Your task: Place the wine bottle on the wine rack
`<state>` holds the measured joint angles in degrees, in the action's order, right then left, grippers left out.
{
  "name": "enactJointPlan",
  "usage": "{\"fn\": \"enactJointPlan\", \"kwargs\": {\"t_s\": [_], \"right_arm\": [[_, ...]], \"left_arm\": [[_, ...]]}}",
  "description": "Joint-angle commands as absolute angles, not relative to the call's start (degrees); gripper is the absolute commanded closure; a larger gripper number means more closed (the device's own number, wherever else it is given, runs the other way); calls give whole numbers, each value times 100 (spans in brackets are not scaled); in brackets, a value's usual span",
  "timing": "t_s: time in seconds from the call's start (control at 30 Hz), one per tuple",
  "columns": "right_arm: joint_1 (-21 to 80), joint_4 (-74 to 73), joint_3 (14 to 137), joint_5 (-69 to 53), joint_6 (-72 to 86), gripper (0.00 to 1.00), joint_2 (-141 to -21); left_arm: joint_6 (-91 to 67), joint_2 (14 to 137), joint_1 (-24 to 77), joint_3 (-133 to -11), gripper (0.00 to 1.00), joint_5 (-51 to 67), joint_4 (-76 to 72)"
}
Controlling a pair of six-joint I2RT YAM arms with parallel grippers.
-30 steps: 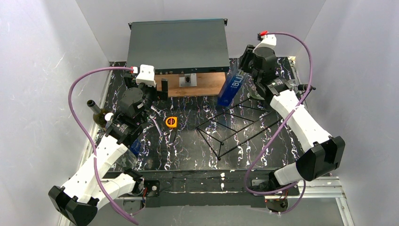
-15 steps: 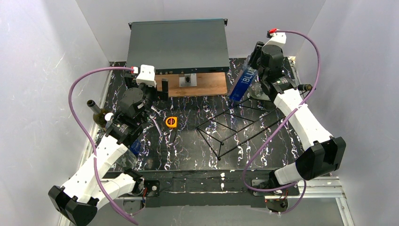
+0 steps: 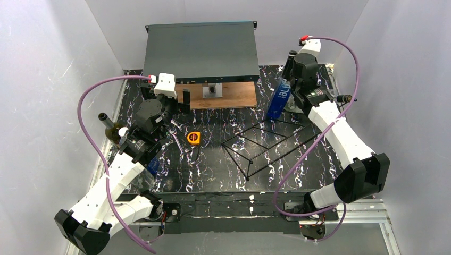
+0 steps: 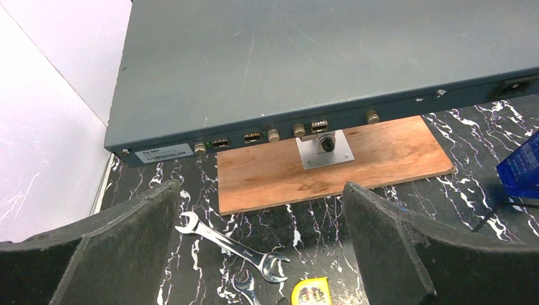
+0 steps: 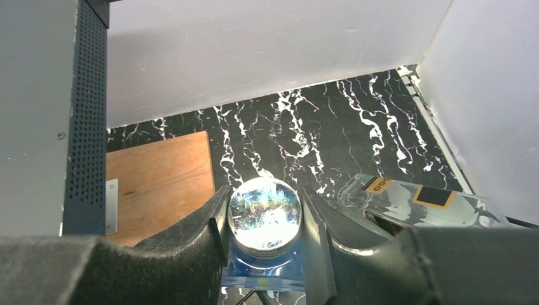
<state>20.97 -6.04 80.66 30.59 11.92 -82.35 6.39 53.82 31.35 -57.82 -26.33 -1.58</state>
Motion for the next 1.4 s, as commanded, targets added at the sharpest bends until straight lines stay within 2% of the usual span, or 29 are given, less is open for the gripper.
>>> {"fn": "enactJointPlan", "kwargs": {"t_s": [0.0,0.4,0.87,1.37], "right_arm": [[2057,624,8240,3373,1039,99,-7942],[2048,687,7846,3454,971,99,-7725],[2048,1159,6584,3495,956,99,-7065],[2047,981,5451,3541,1093,99,-6268]], "left_arm": [[642,5307,3164,-5988,2,-2681,-184],[624,5309,3173,-6000,2,-2663,-176],[606,5326,3182,-6002,2,-2646,-167],[571,5370,3195,-6010,2,-2604,-145]]}}
